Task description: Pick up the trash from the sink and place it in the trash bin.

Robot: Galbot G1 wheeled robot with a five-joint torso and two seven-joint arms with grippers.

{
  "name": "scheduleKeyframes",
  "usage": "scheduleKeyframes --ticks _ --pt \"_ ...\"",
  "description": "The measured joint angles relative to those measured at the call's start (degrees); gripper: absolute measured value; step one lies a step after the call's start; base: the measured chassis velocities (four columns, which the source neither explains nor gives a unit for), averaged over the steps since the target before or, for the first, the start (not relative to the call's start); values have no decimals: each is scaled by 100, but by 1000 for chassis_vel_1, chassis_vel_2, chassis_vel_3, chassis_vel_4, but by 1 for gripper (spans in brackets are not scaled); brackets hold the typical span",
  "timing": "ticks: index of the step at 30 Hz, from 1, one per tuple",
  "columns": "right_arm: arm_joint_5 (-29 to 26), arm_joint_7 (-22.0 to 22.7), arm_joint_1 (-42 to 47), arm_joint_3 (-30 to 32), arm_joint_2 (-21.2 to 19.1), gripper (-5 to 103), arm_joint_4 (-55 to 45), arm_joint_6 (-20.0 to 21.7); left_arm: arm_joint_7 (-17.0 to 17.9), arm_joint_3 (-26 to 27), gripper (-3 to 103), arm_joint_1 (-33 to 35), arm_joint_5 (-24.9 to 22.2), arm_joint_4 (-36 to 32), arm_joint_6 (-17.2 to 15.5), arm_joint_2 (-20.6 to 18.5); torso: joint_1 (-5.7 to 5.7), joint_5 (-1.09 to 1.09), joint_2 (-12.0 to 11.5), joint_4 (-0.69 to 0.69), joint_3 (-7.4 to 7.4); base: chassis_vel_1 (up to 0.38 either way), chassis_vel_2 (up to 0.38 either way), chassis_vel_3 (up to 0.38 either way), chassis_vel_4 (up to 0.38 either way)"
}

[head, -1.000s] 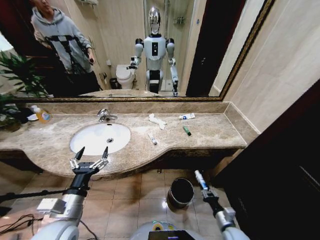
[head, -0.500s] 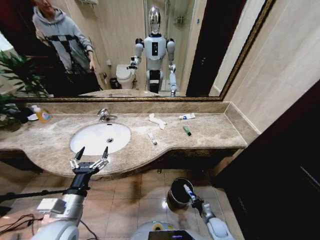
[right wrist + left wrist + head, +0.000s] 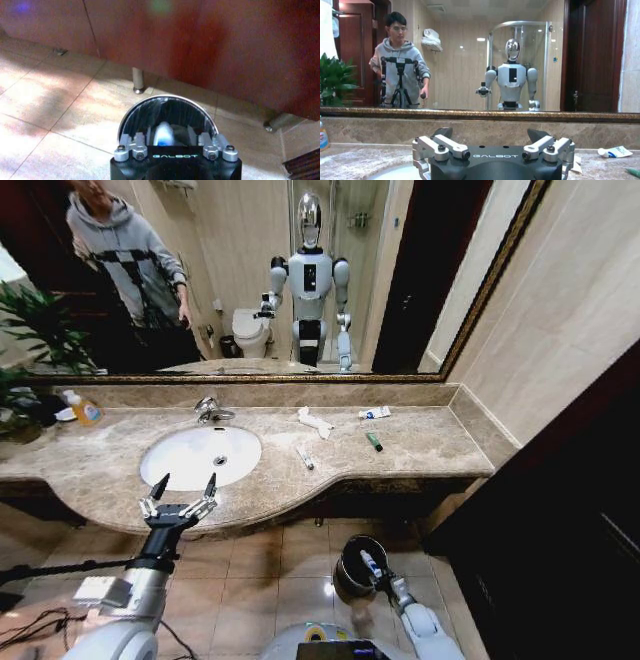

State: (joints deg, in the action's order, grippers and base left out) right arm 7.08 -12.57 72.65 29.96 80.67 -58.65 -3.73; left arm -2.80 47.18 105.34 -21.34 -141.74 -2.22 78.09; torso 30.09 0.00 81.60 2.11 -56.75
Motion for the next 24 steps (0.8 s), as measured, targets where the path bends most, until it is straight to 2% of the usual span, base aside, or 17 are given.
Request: scheduleKeyframes --ticks 1,3,4,6,7,9,11,14,20,22,24 --pt "0 0 0 0 0 53 0 0 0 0 100 0 0 0 0 0 0 0 0 0 0 0 0 0 0" --pt "-23 20 20 38 -7 64 -61 0 0 0 100 0 0 0 0 0 0 0 0 0 0 0 0 0 0" --pt "-23 20 20 38 -7 64 -61 0 0 0 100 0 0 0 0 0 0 0 0 0 0 0 0 0 0" --pt "-70 28 85 70 -29 75 -172 -1 0 0 100 0 0 0 0 0 0 1 0 0 0 0 0 0 0" --pt "-70 28 85 70 -29 75 -172 -1 0 0 100 0 0 0 0 0 0 1 0 0 0 0 0 0 0" --pt "-148 42 152 124 -36 86 -312 6 0 0 100 0 0 0 0 0 0 0 0 0 0 0 0 0 0" --pt "-192 69 185 156 -36 86 -388 11 0 0 100 0 0 0 0 0 0 1 0 0 0 0 0 0 0" --pt "-376 125 313 236 -45 99 -701 54 0 0 100 0 0 0 0 0 0 1 0 0 0 0 0 0 0" --pt "-764 216 613 434 -43 100 -1370 118 0 0 100 0 0 0 0 0 0 1 0 0 0 0 0 0 0" --pt "-1180 321 852 568 -75 100 -1902 163 0 0 100 0 0 0 0 0 0 0 0 0 0 0 0 0 0" --pt "-1278 391 959 664 -86 100 -2160 132 0 0 100 0 0 0 0 0 0 -1 0 0 1 0 0 0 0"
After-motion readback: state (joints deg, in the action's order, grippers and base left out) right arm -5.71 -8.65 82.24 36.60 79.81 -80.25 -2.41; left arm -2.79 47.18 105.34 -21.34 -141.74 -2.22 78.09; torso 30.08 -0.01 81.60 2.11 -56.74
